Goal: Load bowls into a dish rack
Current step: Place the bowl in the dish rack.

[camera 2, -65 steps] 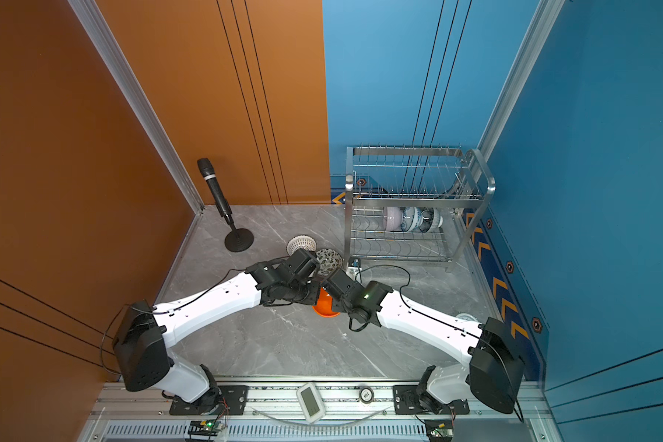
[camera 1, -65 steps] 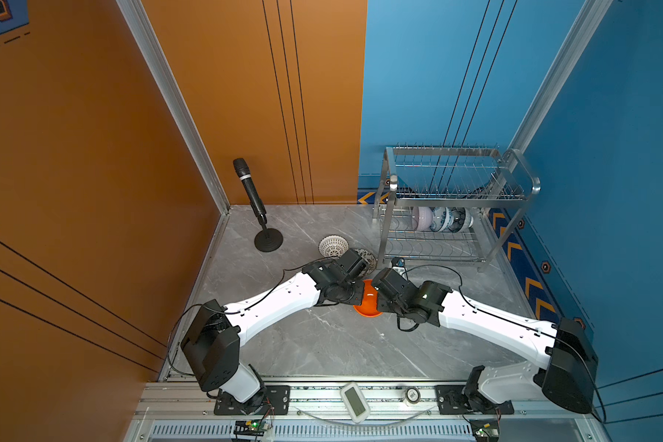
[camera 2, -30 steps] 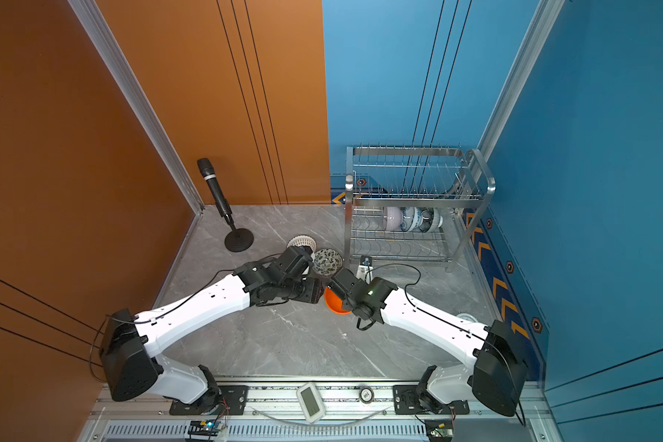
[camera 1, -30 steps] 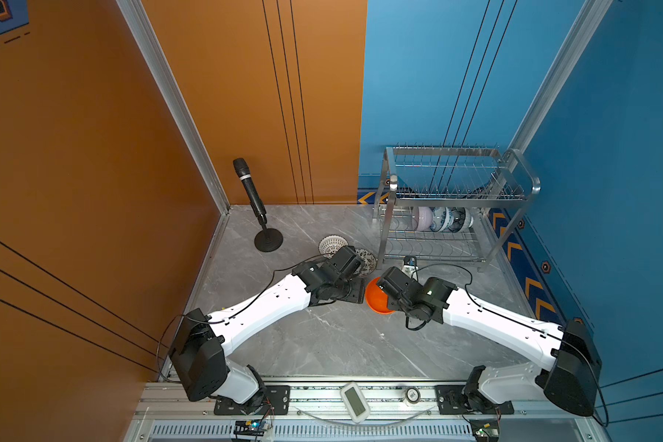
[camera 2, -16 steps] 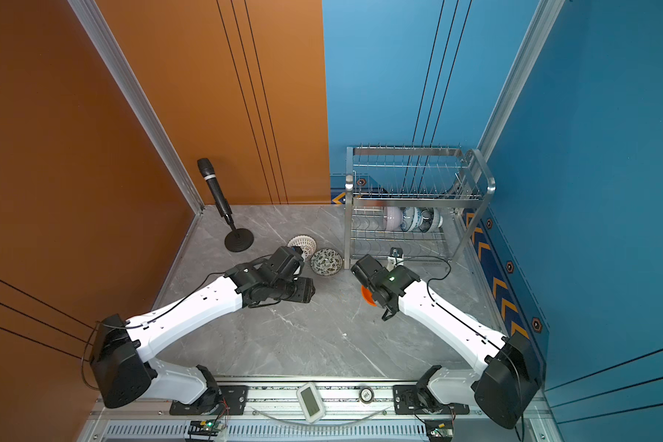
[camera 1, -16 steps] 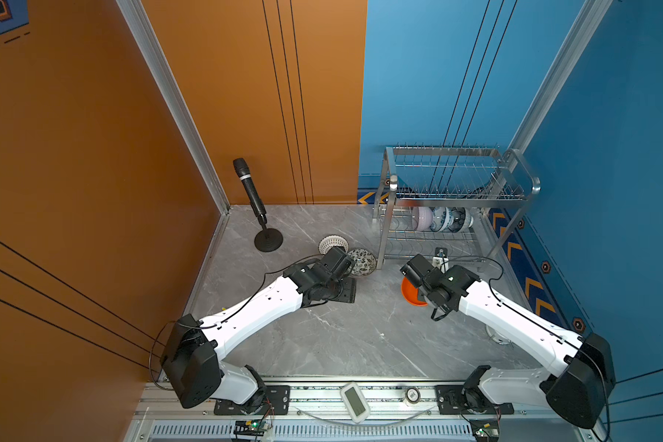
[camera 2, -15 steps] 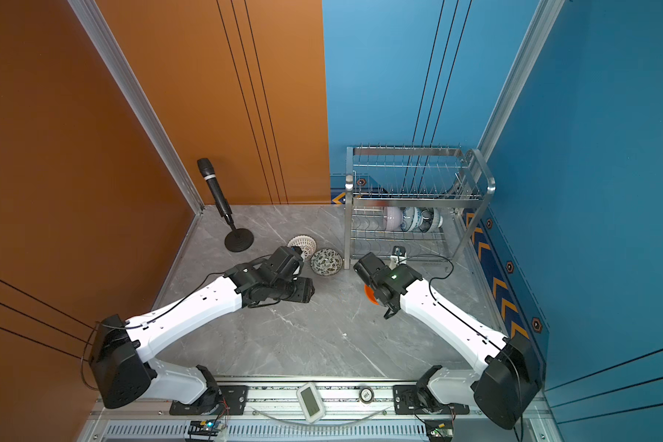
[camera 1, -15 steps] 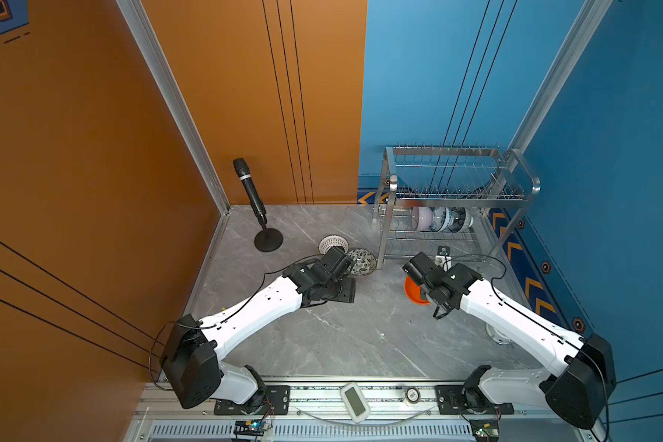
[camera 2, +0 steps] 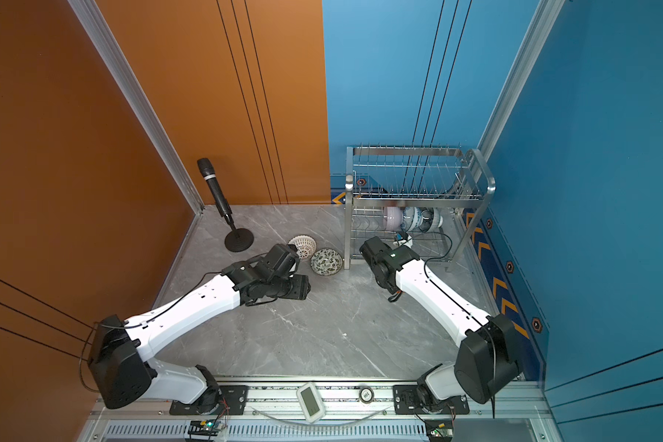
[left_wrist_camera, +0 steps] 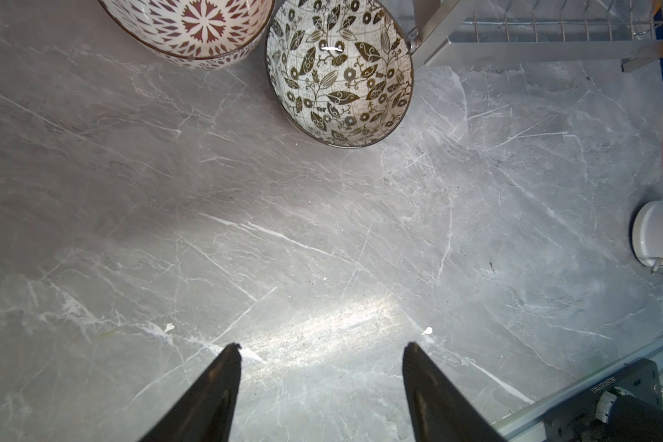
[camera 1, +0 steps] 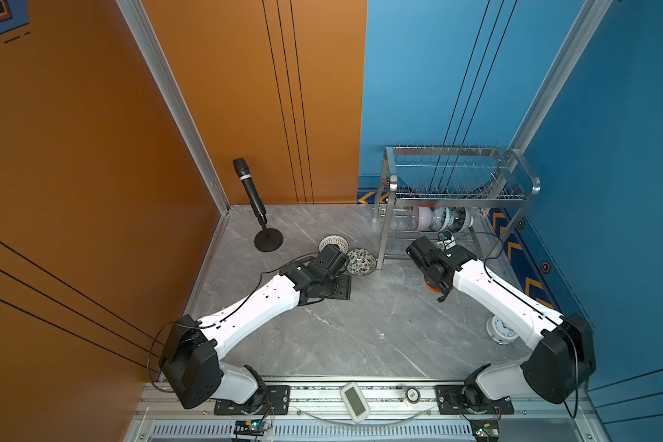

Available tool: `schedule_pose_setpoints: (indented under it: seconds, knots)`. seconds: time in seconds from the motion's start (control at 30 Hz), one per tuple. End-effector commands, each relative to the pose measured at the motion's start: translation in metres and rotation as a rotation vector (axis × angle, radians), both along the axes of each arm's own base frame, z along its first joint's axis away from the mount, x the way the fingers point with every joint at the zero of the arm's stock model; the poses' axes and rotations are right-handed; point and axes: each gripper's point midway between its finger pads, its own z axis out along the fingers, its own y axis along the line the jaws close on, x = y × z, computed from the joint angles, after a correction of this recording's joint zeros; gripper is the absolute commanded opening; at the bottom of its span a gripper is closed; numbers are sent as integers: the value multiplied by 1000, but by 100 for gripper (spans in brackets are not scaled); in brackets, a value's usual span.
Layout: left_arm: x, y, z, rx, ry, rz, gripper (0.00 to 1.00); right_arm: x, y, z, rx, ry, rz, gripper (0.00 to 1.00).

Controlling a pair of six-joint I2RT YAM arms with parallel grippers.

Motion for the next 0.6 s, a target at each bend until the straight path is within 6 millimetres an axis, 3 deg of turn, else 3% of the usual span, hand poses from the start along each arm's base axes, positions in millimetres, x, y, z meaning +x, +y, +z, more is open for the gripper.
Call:
schedule_pose_setpoints:
  seconds: [0.0, 0.3, 0.57]
  knots:
    - [-1, 9, -5, 21, 12, 24, 68, 10, -15, 26, -158, -11, 3, 0]
    - [-4, 14, -10, 23, 24, 54, 68, 30, -26, 43, -365, 21, -1, 0]
    - [-5, 19, -13, 31, 25, 75, 68, 45, -39, 39, -428, 54, -22, 0]
